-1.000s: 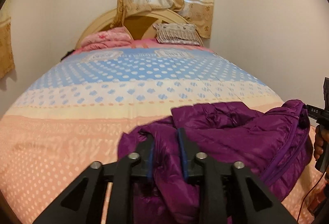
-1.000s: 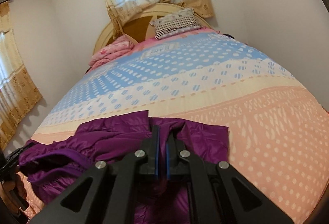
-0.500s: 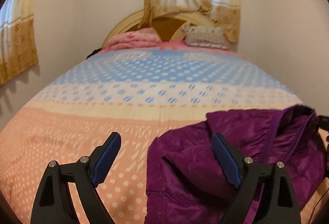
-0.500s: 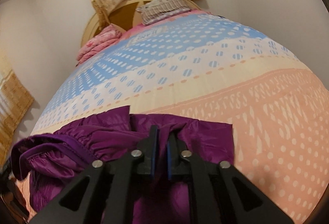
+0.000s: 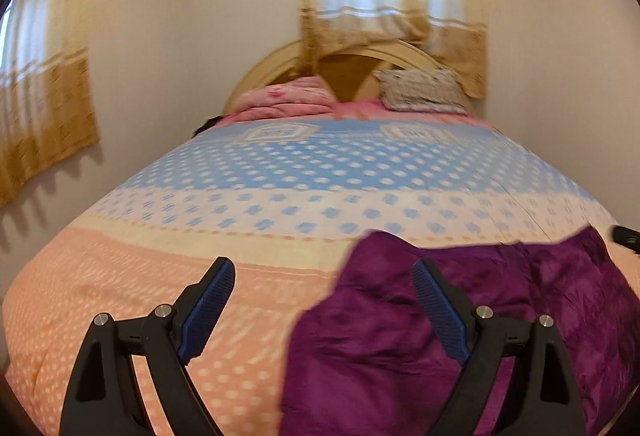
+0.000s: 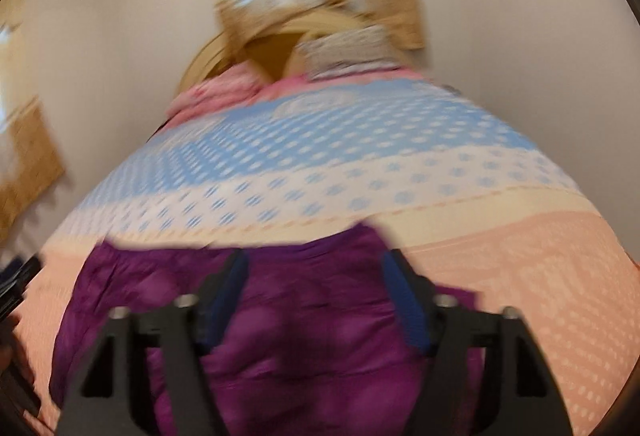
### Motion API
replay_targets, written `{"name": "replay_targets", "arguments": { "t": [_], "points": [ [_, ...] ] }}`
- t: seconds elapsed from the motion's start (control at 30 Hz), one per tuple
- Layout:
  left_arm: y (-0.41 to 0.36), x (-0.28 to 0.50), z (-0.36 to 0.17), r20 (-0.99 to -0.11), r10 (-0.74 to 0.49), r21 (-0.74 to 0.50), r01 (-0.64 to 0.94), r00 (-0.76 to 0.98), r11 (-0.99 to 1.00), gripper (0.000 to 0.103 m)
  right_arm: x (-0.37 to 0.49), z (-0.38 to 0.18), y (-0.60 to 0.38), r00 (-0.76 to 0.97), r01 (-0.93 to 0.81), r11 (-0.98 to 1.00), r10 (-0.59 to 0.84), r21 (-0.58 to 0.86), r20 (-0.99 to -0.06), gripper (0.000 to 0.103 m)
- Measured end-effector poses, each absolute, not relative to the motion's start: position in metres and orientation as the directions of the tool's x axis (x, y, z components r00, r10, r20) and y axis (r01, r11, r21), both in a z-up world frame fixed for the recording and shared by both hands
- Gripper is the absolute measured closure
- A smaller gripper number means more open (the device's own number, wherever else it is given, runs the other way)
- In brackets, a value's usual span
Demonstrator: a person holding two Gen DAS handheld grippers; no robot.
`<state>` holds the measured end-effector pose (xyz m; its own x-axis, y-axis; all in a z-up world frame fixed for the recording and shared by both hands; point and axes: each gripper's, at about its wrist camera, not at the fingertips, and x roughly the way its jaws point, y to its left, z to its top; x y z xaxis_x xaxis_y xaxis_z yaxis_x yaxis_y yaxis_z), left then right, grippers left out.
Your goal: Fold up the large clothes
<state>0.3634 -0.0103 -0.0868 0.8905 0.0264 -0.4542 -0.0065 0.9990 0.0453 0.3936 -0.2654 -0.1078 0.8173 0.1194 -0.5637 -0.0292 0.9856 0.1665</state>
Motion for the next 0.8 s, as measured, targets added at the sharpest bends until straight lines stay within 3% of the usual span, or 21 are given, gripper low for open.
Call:
{"name": "replay_targets", "arguments": {
  "t": [0.03,0.17,0.27,0.57,0.8],
  "points": [
    [-0.02,0.367,-0.09,-0.457,0.007,0.048,0.017,0.889,0.999,0.012,0.402,-0.115,-0.249,0.792,-0.069,0.987,0.144,0.148,-0.594,0.071],
    [-0.056,0.396,-0.112,-0.517,-0.027,0.083,0.082,0.856,0.993,0.012,0.428,-0.141,-0.222,0.763,-0.086,0.995,0.102,0.056,-0.638,0.072],
    [-0.069,0.416,-0.133,-0.54,0.029,0.145,0.059,0.841,0.988,0.012,0.447,-0.162,-0.228,0.742,-0.046,0.998,0.065,0.046,-0.667,0.073],
    [-0.067,0.447,-0.171,-0.639,0.023,0.088,0.043,0.769,0.995,0.012,0.458,-0.186,-0.245,0.73,0.007,0.998,0.042,0.069,-0.683,0.073],
    [-0.068,0.46,-0.187,-0.694,0.009,0.063,0.049,0.72,0.997,0.006,0.467,-0.193,-0.248,0.712,0.019,0.994,0.059,0.103,-0.7,0.073]
  ]
}}
